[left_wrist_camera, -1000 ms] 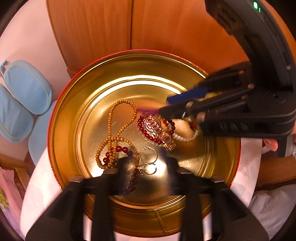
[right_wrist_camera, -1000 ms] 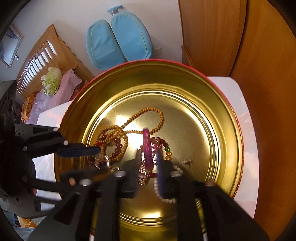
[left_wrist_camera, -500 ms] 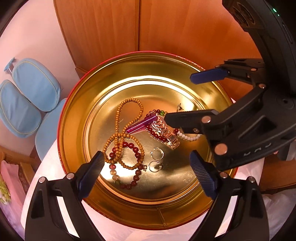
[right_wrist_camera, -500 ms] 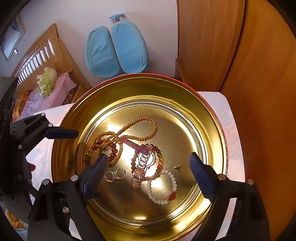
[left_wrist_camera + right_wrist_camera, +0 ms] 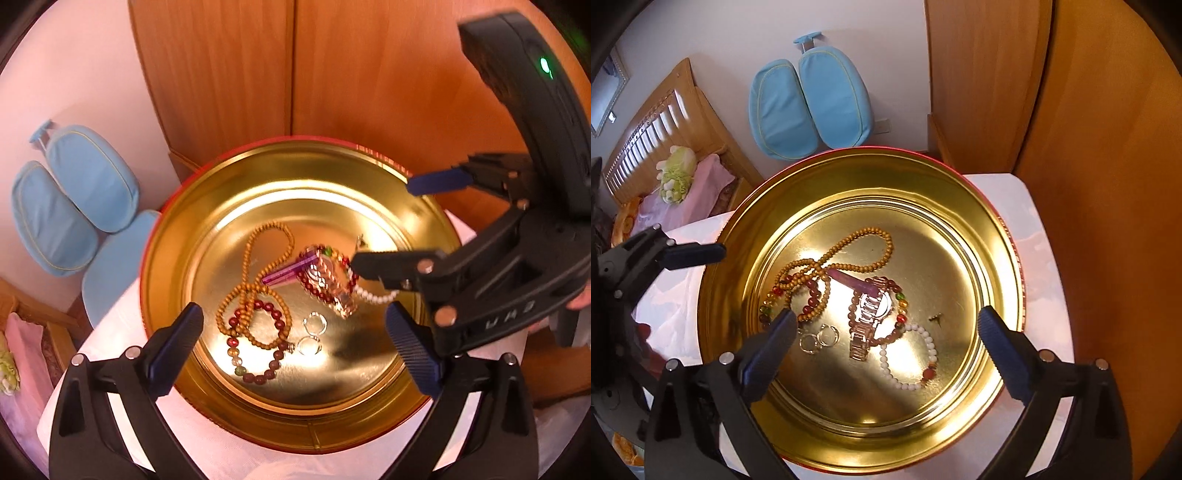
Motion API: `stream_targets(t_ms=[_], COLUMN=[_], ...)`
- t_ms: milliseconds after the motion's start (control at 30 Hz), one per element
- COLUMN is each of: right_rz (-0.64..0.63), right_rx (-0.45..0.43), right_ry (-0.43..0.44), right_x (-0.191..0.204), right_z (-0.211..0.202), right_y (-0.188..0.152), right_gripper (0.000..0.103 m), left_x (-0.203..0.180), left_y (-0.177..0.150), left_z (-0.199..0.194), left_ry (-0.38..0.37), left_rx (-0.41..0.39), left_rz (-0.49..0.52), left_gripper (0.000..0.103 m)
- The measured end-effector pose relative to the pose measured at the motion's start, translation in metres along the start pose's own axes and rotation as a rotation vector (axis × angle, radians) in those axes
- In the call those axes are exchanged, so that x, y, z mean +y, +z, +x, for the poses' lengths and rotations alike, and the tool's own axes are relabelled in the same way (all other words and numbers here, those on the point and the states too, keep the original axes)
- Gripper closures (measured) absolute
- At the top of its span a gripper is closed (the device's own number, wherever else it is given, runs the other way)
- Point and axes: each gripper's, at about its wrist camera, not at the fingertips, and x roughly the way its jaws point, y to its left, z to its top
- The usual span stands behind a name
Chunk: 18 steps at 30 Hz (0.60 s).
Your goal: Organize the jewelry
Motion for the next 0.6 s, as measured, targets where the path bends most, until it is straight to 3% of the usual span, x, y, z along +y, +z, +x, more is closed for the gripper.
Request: stream_targets(t_ms=[200, 333, 600], right_rz=[0.041, 0.032, 0.057], right_rx=[-0.034, -0.043, -0.059], right_ry=[0.047, 0.034, 0.047], right_x=[-0.002, 0.0, -0.002], right_z=[-0.015, -0.019, -0.024], right_y=[-0.009, -0.01, -0.011], right_gripper=[0.004, 0.004, 0.004], left_x=[-0.004, -0.01, -0.013], left_y=[-0.002, -0.005, -0.009], left_z=[-0.007, -0.005, -0.006], left_ry=[0.017, 0.071, 0.105], left_rx=[-0.007, 0.015, 0.027], left_rz=[-0.033, -0.023, -0.02], left_gripper=[0.007, 0.007, 0.007])
